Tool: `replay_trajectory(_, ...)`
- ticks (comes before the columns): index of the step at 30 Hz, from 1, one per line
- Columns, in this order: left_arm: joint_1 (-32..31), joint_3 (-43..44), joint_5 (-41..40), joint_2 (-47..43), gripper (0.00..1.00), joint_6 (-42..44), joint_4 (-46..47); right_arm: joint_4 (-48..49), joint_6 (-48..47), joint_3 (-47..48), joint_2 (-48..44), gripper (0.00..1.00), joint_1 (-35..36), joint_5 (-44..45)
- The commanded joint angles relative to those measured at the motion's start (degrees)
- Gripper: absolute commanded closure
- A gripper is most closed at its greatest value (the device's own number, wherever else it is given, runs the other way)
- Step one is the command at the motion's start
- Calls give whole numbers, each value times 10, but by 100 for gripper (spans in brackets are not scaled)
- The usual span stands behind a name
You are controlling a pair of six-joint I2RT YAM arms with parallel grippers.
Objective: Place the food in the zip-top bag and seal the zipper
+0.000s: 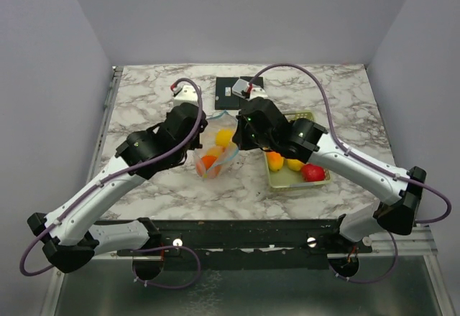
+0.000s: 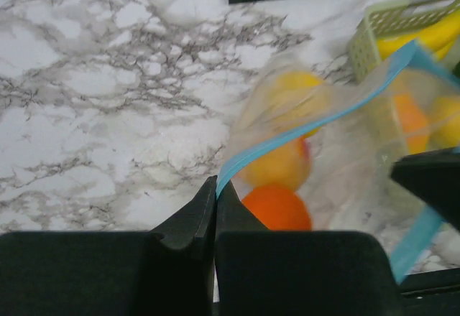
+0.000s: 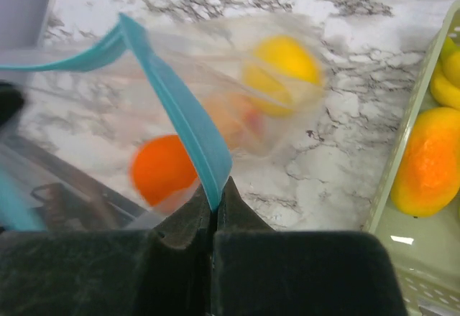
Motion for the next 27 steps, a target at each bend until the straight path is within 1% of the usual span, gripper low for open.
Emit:
replay_trajectory(1,1,78,-4,-20,100,17,-17,-43,-11,-8,40,99,-4,27)
replay_trajectory(4,2,60,-8,-23,100,18,-17,-47,-33,38,17,99,-5,57)
replay_trajectory(8,2,3,11,-27,100,3,-3,-61,-42,55,12,99,-7,87)
replay_trajectory(11,2,-12,11,-32,100,-1,2,-47,-30,30,12,99,-6,69)
replay_trajectory(19,1,-4,10,-26,100,1,2,-20,-3,-28,7,99,-6,38)
replay_trajectory(27,2,-30,10,-16,100,0,16,6,17,-71,4,99,-7,12)
